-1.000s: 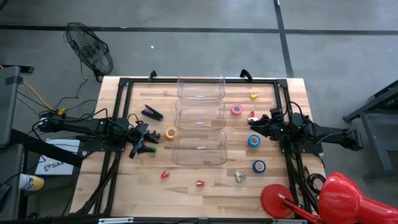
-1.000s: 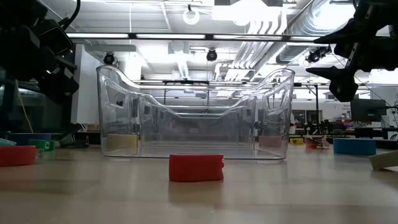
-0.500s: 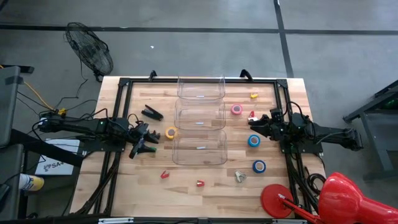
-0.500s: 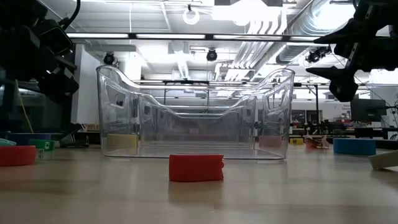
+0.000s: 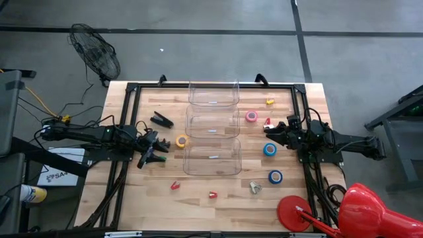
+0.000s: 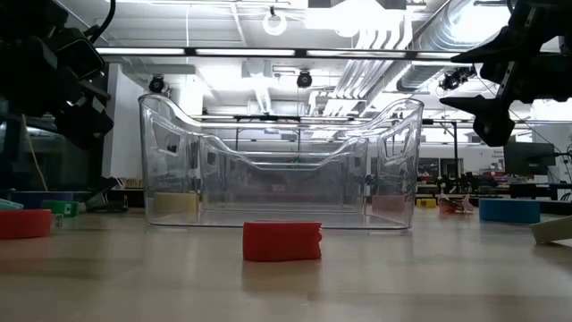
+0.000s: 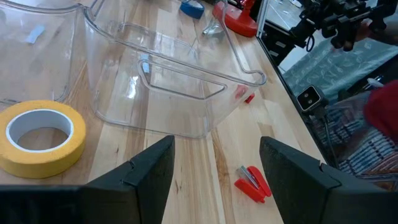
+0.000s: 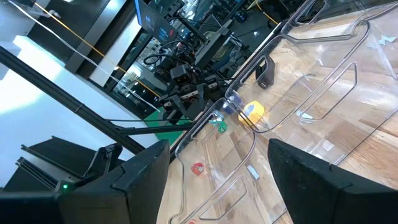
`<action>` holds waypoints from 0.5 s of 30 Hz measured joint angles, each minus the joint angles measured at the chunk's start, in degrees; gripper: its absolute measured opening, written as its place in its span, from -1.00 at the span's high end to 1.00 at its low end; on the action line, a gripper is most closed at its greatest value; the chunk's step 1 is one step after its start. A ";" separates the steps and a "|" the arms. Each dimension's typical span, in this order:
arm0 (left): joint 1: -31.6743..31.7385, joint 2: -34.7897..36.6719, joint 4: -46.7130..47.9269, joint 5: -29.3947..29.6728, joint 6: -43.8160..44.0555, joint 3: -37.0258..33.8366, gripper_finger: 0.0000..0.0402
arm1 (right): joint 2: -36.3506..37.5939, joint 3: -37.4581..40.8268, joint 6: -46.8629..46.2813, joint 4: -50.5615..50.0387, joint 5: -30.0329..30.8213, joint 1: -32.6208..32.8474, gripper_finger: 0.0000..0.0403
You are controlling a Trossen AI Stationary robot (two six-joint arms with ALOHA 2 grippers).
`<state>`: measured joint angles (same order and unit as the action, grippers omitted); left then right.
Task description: Pick and place Stapler, Stapler remover, tape
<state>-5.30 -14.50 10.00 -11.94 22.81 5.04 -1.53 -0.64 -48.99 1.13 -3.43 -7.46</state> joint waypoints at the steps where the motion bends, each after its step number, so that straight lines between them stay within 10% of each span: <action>1: 0.02 0.02 0.00 0.00 0.00 0.02 -0.15 | -0.01 0.02 0.00 0.00 0.00 0.02 -0.31; 15: 0.01 0.01 -0.01 0.00 0.02 0.01 -0.15 | -0.01 0.04 -5.22 0.12 -1.30 -0.76 -0.31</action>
<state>-5.29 -14.50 9.99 -11.94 22.82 5.05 -1.54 -0.59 -54.21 1.25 -4.73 -8.22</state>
